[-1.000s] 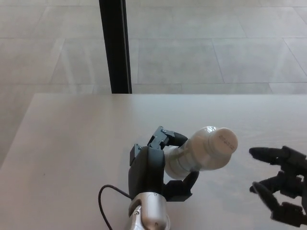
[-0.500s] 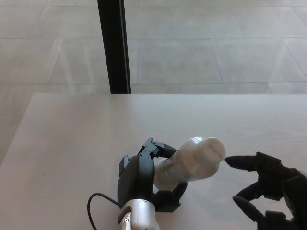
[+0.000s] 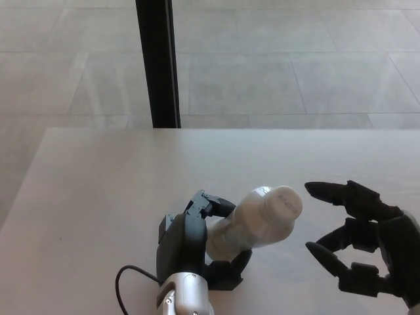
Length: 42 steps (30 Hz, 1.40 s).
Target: The robot uses its left hand to to lift the bottle kept on the middle of the desk and tilts it towards its right hand. It then uses its right hand to rotate its cap to open it and places the bottle and cap back on the desk
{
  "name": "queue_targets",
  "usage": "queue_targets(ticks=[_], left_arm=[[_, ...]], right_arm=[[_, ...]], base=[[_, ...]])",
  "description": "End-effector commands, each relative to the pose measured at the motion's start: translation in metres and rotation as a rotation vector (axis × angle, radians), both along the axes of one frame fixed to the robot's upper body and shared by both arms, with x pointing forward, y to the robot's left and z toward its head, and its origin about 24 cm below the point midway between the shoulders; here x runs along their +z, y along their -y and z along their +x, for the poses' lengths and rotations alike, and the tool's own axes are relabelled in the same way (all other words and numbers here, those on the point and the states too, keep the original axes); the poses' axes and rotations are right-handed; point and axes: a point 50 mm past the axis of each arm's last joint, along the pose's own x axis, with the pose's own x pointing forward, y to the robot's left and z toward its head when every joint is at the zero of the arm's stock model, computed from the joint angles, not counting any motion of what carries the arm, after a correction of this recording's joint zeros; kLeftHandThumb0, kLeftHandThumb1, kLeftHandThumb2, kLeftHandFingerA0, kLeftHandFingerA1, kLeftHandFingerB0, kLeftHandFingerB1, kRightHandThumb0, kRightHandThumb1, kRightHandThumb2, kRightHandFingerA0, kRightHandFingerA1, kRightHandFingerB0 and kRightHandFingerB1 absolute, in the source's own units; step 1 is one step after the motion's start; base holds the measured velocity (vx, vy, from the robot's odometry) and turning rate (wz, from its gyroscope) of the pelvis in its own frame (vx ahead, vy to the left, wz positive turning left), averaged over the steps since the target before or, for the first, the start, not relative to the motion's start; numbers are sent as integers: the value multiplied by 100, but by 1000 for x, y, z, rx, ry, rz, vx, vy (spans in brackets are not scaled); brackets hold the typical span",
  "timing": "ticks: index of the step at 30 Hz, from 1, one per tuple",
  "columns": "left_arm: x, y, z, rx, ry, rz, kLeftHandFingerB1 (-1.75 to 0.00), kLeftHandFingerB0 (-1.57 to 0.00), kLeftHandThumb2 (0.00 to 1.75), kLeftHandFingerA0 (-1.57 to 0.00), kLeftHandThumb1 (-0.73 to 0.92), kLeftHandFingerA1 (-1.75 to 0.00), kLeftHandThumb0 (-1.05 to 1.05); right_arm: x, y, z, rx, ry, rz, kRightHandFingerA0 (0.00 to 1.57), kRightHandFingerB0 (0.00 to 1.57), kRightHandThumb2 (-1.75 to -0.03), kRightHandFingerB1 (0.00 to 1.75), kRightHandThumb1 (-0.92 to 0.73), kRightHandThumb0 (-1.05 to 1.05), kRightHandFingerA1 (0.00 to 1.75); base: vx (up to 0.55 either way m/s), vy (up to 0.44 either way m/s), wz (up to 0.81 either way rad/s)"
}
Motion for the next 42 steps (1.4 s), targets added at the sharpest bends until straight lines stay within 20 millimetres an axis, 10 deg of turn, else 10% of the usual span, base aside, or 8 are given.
queue_targets(ticks=[1,4,8,13,14,20,21,42], left_arm=[[-1,4,0,11,-11,29,-155,-81,143,-89,50,-175,-9],[-2,4,0,23,-19,14,-156,-81,143,-90,48,-175,-10],[-2,6,-1,10,-2,42,-167,-74,132,-89,52,-175,-12],[-5,6,-3,4,-3,42,-172,-73,130,-88,54,-175,-10],[-5,6,-3,10,-19,42,-172,-72,125,-87,57,-175,-11],[-9,7,-4,10,-21,38,-156,-78,122,-88,58,-175,-14],[-10,7,-4,8,-25,40,-156,-77,120,-88,61,-175,-13],[-14,8,-7,3,-27,43,-168,-70,117,-86,62,-175,-12]], right_arm=[[-8,-2,-2,6,-39,-21,88,47,-58,36,-57,-55,95],[-11,-3,-2,20,-63,-52,89,37,-83,48,-46,-58,94],[-11,-4,-2,19,-64,-84,89,46,-58,35,-57,-56,93],[-8,-8,1,24,-45,-105,89,37,-84,48,-47,-61,91],[-6,-9,2,27,-35,-98,89,46,-59,34,-58,-56,94],[4,-11,9,29,3,-119,89,37,-84,48,-47,-58,96],[6,-11,11,29,10,-111,90,46,-58,35,-58,-54,96],[5,-16,8,35,20,-98,96,49,-58,36,-57,-49,97]], base=[[0,0,0],[0,0,0],[0,0,0],[0,0,0],[0,0,0],[0,0,0],[0,0,0],[0,0,0]])
